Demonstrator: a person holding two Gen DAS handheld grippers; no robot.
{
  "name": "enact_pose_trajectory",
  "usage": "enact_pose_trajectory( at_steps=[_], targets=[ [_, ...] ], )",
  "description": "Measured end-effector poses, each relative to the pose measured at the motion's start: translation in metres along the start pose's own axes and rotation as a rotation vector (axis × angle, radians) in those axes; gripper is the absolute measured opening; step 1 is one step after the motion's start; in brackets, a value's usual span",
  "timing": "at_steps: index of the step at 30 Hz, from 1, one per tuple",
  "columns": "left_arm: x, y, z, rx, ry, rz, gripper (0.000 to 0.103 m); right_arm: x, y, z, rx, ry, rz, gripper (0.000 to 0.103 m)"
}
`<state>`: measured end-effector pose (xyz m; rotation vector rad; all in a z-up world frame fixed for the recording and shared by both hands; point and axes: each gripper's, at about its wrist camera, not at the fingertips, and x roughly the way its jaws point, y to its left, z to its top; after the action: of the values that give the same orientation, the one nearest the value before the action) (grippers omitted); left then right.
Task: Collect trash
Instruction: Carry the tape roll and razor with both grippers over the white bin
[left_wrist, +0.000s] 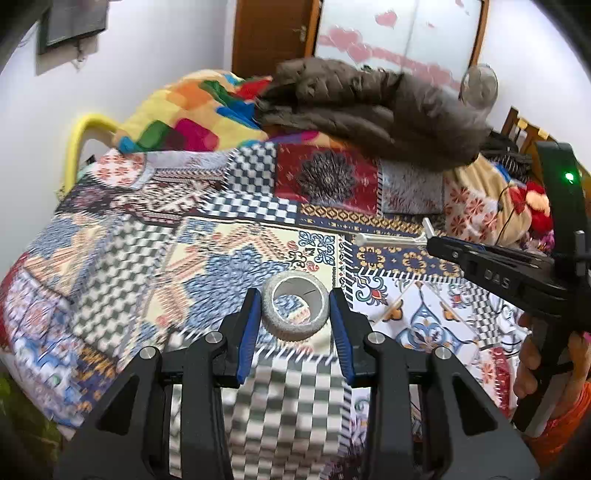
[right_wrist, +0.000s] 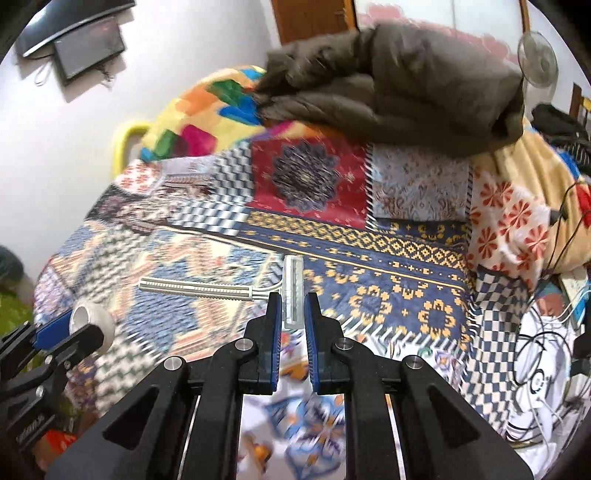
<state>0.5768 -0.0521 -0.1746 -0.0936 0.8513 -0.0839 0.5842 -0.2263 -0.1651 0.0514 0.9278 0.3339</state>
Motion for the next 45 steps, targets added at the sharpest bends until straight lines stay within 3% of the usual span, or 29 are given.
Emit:
enact_pose_trajectory(
  at_steps=[10,22,34,45],
  targets=[
    [-0.125,0.023,-0.031,-0.037,-0.112,0.087,0.037,-0.102,0.070,-0.030,-0.130,-0.089,0.040,0.011],
    [-0.251,0.070,-0.103,-0.095,-0.201,0.189,0.037,-0.161,0.149,-0.088,-0.214,-0.114,0.136,0.011],
    [-0.329,0.148,-0.181,-0.217,-0.202,0.300,0.037,-0.162,0.232,-0.144,-0.318,-0.052,0.230,0.011],
    [-0.337,0.208,-0.247,-0.324,-0.120,0.362,0.037,-0.136,0.303,-0.195,-0.466,0.057,0.265,0.011]
  ],
)
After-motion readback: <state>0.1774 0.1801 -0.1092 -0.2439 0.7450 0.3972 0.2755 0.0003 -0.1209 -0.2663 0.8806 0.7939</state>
